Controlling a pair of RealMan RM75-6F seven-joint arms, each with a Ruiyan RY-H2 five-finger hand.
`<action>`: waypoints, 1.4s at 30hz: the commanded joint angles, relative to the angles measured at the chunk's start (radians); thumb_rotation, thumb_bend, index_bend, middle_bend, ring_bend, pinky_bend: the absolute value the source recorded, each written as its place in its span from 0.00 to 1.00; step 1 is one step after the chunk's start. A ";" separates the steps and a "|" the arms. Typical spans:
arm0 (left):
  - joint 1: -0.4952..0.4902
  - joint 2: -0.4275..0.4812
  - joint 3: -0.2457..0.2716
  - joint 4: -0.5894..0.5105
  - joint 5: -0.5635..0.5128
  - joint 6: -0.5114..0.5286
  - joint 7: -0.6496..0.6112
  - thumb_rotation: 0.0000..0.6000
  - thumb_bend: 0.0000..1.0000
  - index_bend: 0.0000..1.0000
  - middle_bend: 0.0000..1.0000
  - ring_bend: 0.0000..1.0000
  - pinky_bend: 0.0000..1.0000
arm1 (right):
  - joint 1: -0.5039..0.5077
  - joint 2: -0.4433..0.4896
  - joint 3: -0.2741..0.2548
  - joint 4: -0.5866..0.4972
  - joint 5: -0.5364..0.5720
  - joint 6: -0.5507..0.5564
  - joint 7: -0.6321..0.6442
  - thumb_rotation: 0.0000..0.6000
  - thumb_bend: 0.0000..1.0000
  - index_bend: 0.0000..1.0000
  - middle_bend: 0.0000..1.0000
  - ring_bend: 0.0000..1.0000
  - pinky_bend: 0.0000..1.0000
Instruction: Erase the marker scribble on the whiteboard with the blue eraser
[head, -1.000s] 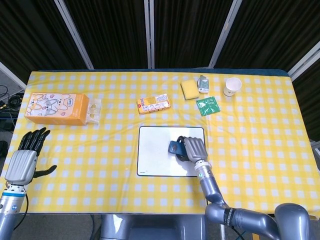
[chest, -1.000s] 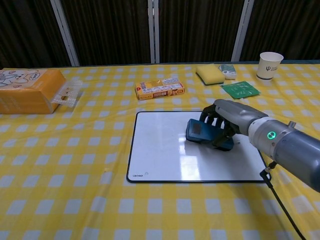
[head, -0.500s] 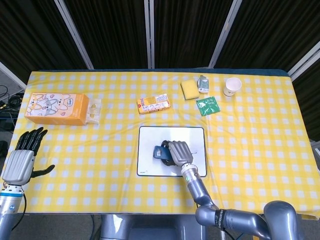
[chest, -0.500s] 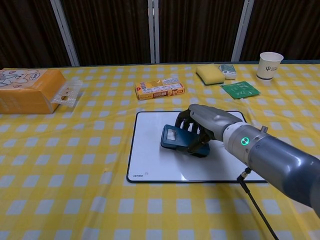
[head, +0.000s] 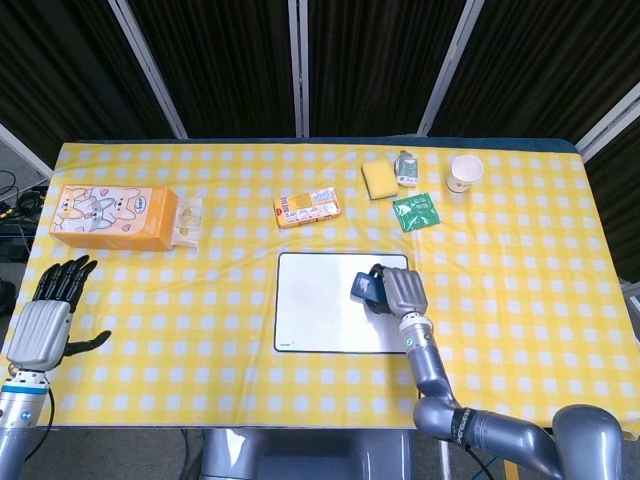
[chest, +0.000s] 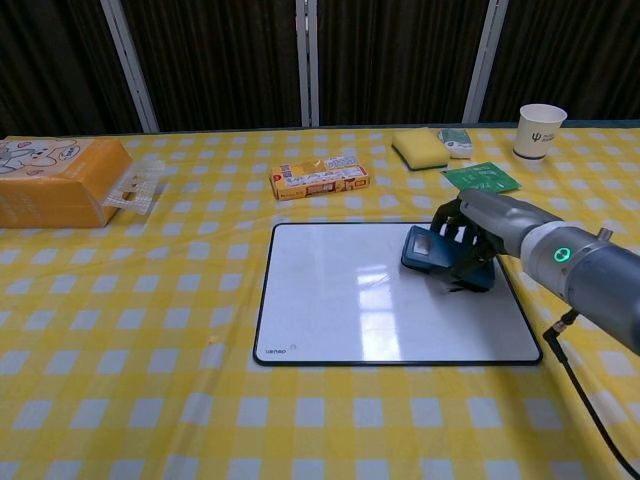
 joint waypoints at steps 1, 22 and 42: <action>0.000 0.000 0.000 -0.001 0.000 0.000 0.003 1.00 0.01 0.00 0.00 0.00 0.00 | -0.010 0.017 0.006 -0.013 0.011 0.001 0.006 1.00 0.32 0.84 0.73 0.74 0.75; -0.002 -0.002 0.000 0.000 0.000 -0.002 0.005 1.00 0.01 0.00 0.00 0.00 0.00 | 0.016 -0.043 -0.050 -0.097 -0.035 -0.016 -0.011 1.00 0.32 0.84 0.73 0.74 0.75; -0.002 -0.004 0.002 -0.011 0.010 0.004 0.015 1.00 0.01 0.00 0.00 0.00 0.00 | -0.027 0.010 -0.037 -0.049 -0.017 0.014 0.013 1.00 0.32 0.84 0.73 0.74 0.75</action>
